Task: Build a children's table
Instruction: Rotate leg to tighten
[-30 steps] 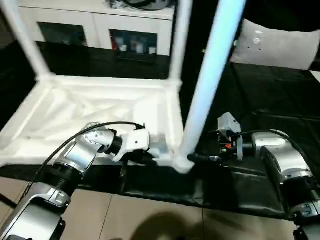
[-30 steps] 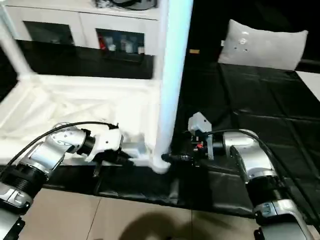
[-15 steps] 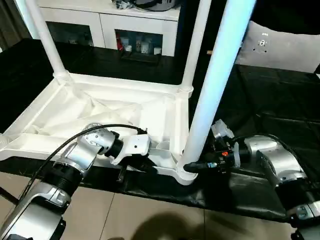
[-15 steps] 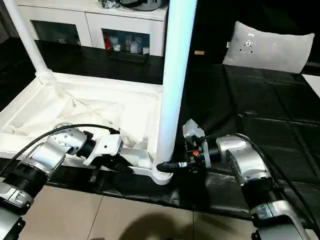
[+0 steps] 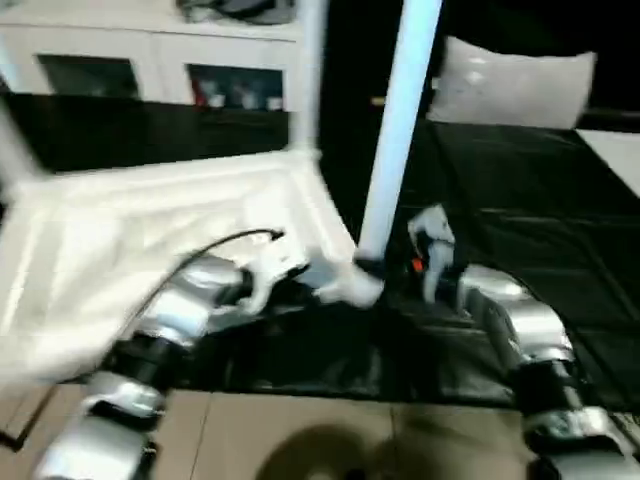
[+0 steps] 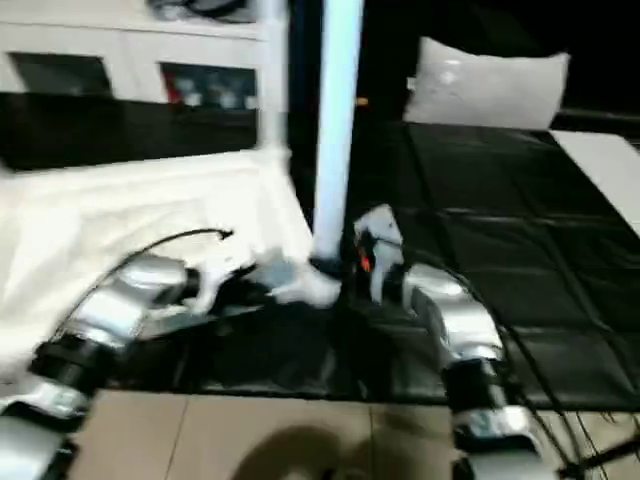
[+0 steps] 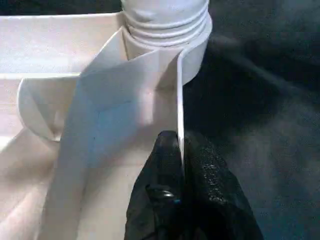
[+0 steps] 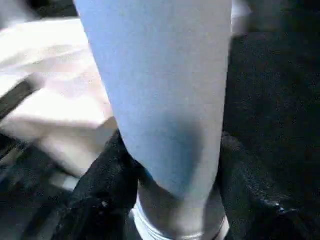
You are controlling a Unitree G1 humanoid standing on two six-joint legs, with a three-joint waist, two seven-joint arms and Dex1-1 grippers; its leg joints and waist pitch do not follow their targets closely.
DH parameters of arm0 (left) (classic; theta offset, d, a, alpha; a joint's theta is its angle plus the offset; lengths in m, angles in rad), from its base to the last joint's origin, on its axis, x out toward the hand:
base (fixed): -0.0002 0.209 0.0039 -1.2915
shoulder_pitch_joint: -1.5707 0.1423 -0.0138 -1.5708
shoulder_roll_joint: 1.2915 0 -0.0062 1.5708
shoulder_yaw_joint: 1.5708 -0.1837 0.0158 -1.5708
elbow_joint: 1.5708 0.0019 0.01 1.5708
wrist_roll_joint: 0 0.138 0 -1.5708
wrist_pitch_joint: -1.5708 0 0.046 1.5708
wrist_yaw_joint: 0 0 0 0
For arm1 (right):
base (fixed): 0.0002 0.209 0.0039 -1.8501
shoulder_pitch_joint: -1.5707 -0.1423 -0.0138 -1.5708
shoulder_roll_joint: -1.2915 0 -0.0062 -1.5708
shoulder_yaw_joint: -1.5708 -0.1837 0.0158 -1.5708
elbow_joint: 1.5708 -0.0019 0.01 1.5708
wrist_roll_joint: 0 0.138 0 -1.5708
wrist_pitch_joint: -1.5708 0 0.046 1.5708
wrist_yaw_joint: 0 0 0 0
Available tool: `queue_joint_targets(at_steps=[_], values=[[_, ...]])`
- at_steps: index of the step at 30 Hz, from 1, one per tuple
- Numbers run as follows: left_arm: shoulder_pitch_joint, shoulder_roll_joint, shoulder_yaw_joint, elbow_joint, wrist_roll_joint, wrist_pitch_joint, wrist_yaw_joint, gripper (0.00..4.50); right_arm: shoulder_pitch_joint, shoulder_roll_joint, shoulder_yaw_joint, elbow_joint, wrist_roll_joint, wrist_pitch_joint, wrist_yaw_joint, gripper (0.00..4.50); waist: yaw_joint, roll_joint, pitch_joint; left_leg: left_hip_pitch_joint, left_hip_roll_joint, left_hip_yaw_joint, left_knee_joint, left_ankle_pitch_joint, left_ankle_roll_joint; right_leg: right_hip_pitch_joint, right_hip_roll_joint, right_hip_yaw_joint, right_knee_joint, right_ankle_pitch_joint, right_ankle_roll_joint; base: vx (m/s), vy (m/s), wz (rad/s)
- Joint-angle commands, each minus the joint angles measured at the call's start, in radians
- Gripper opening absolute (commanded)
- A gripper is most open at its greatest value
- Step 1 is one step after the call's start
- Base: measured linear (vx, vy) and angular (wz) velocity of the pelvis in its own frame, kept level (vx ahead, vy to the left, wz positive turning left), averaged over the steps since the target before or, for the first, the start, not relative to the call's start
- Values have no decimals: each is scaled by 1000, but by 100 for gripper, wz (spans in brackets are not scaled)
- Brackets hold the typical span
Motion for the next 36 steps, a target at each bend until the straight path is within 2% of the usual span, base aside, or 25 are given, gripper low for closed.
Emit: queue_joint_targets(at_steps=[1, 2, 3, 4, 5, 7, 8, 9, 13, 16, 18, 20, 21, 23, 25, 26, 31, 32, 36], values=[[-12, -62, -18, -39, -35, 2, 31, 0, -14, 45, 40, 10, -7, 11, -48, 204, 10, -7, -56, -18, -12, 14, -67, -168, 44, 57, -56, 28, -86, -504, -97, 0, 0, 0], [-13, -76, -21, -41, -23, 13, 55, 0, -10, 58, 45, 9, -15, -15, -52, 204, 12, -8, -57, -18, -9, 15, -68, -162, 54, 56, -55, 31, -84, -483, -103, 0, 0, 0], [-11, -89, -29, -44, -6, 18, 75, 0, -1, 75, 49, 3, -11, -47, -44, 257, 13, -7, -58, -19, -6, 14, -69, -153, 62, 58, -55, 32, -79, -448, -115, 0, 0, 0], [-11, -90, -30, -44, -5, 18, 75, 0, 0, 76, 49, 2, -10, -49, -42, 257, 14, -3, -60, -21, -4, 14, -70, -139, 67, 60, -55, 33, -74, -401, -128, 0, 0, 0], [-7, -87, -37, -45, 3, 13, 77, 0, 11, 73, 56, -10, -1, -73, -16, 270, 14, -3, -61, -22, -3, 14, -70, -132, 69, 61, -55, 34, -71, -375, -138, 0, 0, 0], [-4, -74, -45, -45, 12, 2, 73, 0, 21, 61, 54, -22, 4, -95, 9, 279, 15, 2, -63, -24, 0, 13, -69, -108, 78, 66, -56, 36, -59, -274, -179, 0, 0, 0], [-3, -59, -47, -41, 15, -10, 64, 0, 27, 44, 46, -28, 13, -106, 35, 305, 15, 1, -63, -25, 0, 14, -69, -103, 80, 67, -55, 36, -57, -256, -187, 0, 0, 0], [-2, -51, -48, -43, 18, -11, 62, 0, 31, 35, 40, -34, 17, -110, 46, 305, 16, 1, -63, -23, 0, 15, -68, -107, 86, 69, -55, 37, -55, -237, -200, 0, 0, 0], [5, -12, -49, -37, 11, -60, 14, 0, 43, -34, 16, -44, 44, -145, 137, 347, 23, 1, -62, -23, -1, 16, -67, -119, 97, 72, -58, 38, -58, -253, -204, 0, 0, 0], [6, 38, -64, -7, 6, -129, -64, 0, 63, -150, 43, -49, 42, -201, 312, 370, 31, 1, -60, -22, 0, 18, -66, -132, 107, 71, -58, 38, -62, -283, -191, 0, 0, 0], [5, 63, -78, 7, 6, -178, -108, 0, 67, -191, 55, -46, 37, -225, 372, 391, 36, 0, -59, -21, 0, 17, -67, -142, 109, 69, -58, 36, -65, -308, -186, 0, 0, 0], [3, 81, -88, 16, 6, -217, -140, 0, 65, -221, 62, -37, 30, -243, 409, 391, 36, -1, -59, -22, -1, 18, -67, -146, 106, 68, -58, 36, -66, -324, -178, 0, 0, 0], [-1, 111, -110, 26, 13, -273, -193, 0, 60, -254, 70, -22, 32, -268, 471, 391, 36, 0, -59, -22, 1, 16, -68, -147, 103, 68, -58, 36, -65, -327, -178, 0, 0, 0], [-6, 140, -131, 36, 11, -324, -262, 0, 54, -288, 83, -4, 45, -277, 555, 391, 38, -2, -58, -18, 2, 17, -68, -162, 106, 66, -59, 36, -67, -342, -178, 0, 0, 0], [-7, 144, -135, 37, 10, -332, -275, 0, 53, -294, 87, -1, 47, -274, 573, 391, 40, 0, -58, -15, 5, 17, -68, -163, 103, 64, -58, 37, -64, -331, -189, 0, 0, 0], [-10, 157, -145, 43, 5, -360, -318, 0, 50, -313, 103, 10, 53, -277, 628, 364, 42, -1, -58, -16, 4, 18, -68, -160, 101, 65, -57, 37, -63, -322, -193, 0, 0, 0], [-25, 188, -182, 65, -2, -441, -426, 0, 49, -332, 145, 5, 86, -266, 761, 331, 55, 0, -61, -17, 9, 20, -67, -138, 102, 68, -58, 36, -54, -275, -213, 0, 0, 0], [-28, 192, -188, 70, 0, -455, -438, 0, 49, -333, 152, 1, 92, -258, 777, 319, 60, 1, -61, -14, 10, 22, -66, -139, 104, 67, -58, 36, -55, -275, -213, 0, 0, 0], [-33, 202, -199, 86, -1, -494, -479, 0, 47, -333, 179, 4, 87, -247, 807, 287, 71, 1, -60, -15, 12, 21, -68, -139, 87, 68, -59, 35, -53, -289, -205, 0, 0, 0]])
